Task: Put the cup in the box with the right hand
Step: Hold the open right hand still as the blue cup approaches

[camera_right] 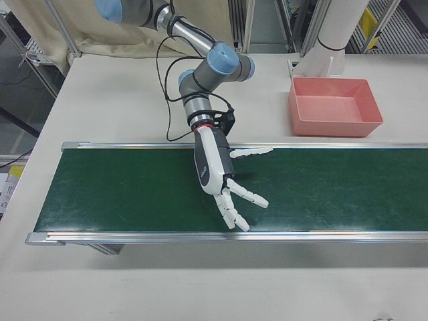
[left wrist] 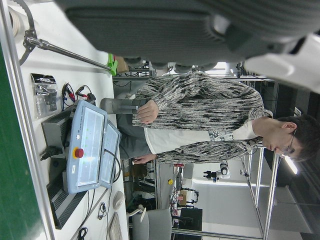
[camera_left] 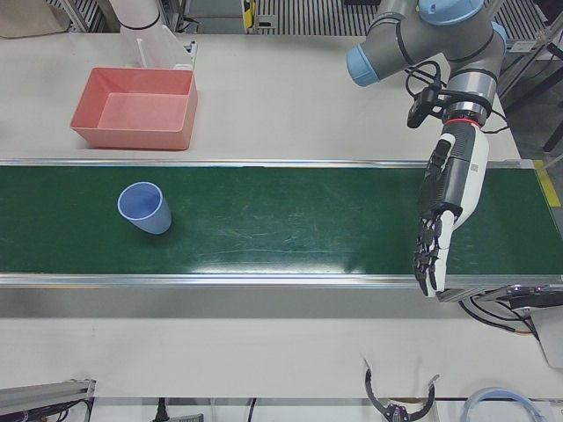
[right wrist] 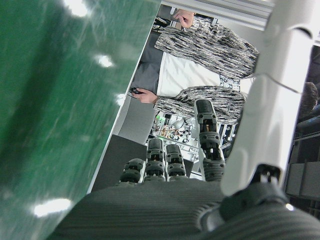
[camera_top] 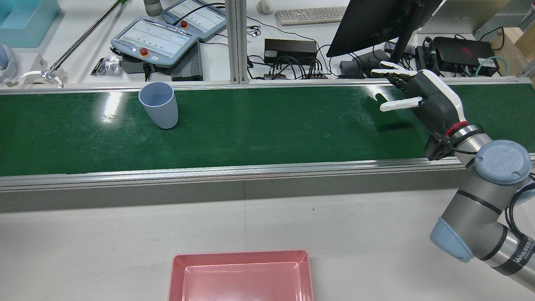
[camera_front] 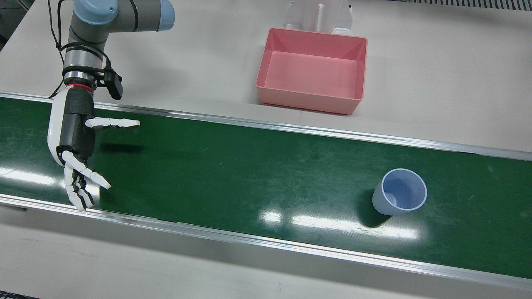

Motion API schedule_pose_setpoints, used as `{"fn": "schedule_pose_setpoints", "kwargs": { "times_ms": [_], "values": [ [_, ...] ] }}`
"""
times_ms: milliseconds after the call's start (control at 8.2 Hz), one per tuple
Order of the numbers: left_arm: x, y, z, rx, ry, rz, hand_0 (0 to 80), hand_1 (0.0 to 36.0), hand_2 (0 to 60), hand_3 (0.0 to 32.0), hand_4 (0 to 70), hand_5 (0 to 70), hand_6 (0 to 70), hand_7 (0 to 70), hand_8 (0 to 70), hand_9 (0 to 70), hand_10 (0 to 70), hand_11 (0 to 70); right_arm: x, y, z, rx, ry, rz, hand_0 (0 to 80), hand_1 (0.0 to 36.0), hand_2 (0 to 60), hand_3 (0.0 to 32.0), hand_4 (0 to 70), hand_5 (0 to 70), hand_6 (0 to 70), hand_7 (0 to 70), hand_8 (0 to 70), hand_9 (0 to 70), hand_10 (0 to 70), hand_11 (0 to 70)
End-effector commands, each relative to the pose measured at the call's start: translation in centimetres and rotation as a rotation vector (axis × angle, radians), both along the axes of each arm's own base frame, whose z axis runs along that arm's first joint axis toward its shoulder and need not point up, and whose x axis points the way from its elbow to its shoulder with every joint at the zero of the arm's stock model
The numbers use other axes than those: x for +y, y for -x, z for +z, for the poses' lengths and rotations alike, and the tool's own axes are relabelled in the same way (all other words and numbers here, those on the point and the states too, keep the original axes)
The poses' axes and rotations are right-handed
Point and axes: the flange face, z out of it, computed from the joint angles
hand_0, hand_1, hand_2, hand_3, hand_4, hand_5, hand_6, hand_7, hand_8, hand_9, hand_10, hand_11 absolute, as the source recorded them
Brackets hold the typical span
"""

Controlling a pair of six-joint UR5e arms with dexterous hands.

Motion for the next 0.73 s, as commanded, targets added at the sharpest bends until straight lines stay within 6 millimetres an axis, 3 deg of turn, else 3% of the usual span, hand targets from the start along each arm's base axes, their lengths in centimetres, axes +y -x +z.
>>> {"fn": "schedule_pose_setpoints", "kwargs": {
  "times_ms": [0,122,610],
  "values": [
    [0.01,0.00,-0.02,-0.001,0.000,0.000,0.0,0.0,0.0,0.0,0.0,0.0,0.0,0.0,0.0,0.0,0.0,0.0,-0.07,0.08,-0.02,0.024,-0.005,0.003,54.6,19.4,11.9,0.0,15.3,7.1,6.0,18.2,10.1,18.1,4.9,9.1],
    [0.01,0.00,-0.02,-0.001,0.000,0.000,0.0,0.0,0.0,0.0,0.0,0.0,0.0,0.0,0.0,0.0,0.0,0.0,-0.15,0.14,-0.18,0.026,-0.008,0.003,56.9,15.8,0.0,0.0,20.2,7.2,5.9,18.2,10.1,18.1,4.9,9.2],
    [0.01,0.00,-0.02,-0.001,0.000,0.000,0.0,0.0,0.0,0.0,0.0,0.0,0.0,0.0,0.0,0.0,0.0,0.0,-0.37,0.32,-0.50,0.032,-0.030,0.008,55.4,17.3,6.0,0.0,19.0,7.0,6.0,18.5,10.1,18.2,5.1,9.4]
  ]
}}
